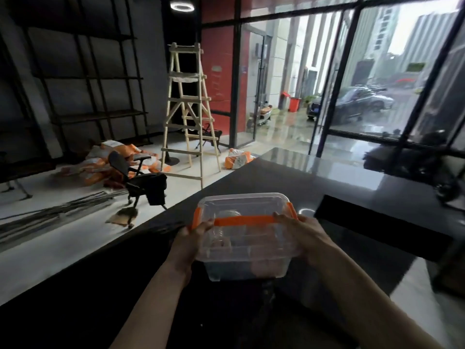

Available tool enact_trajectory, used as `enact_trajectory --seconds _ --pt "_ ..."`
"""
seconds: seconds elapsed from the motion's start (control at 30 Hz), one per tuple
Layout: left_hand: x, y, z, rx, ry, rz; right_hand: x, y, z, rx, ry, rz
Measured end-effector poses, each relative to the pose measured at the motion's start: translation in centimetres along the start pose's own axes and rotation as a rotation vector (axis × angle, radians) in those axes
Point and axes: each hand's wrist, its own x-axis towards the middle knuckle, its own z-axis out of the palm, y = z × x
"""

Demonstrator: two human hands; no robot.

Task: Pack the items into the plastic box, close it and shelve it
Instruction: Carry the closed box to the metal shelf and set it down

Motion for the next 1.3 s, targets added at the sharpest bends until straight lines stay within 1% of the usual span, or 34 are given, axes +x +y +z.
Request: enact_trajectory --seconds 0.23,0.4,0.6,0.77,1.0,1.13,1.3 --pt "-2.8 -2.6 7.8 0.076 -0.346 -0.02 -6.5 4.4 -9.0 0.048 0.225 0.031" --pt "-5.4 -4.7 12.3 0.115 -0.475 -0.03 -10.6 6.5 -13.3 0.056 0.349 0.018" --pt "-8.2 -8.4 16.2 0.176 -0.588 0.009 -15.0 10.9 -16.9 0.076 0.443 0.064" --pt "-11.9 -13.2 18.4 0.17 -0.652 -0.021 -18.4 16.3 -19.9 0.054 0.495 0.069" --pt "-19.0 -24.0 20.2 0.232 -0.704 0.018 -23.5 29.4 -23.4 0.178 0.569 0.097" --pt "-24.2 -29.3 20.5 0.241 -0.715 -0.068 -28.2 35.5 -24.7 0.21 0.611 0.141" --pt "-29.1 -32.2 22.2 0.236 -0.758 -0.136 -33.4 38.4 -27.6 0.238 0.69 0.174"
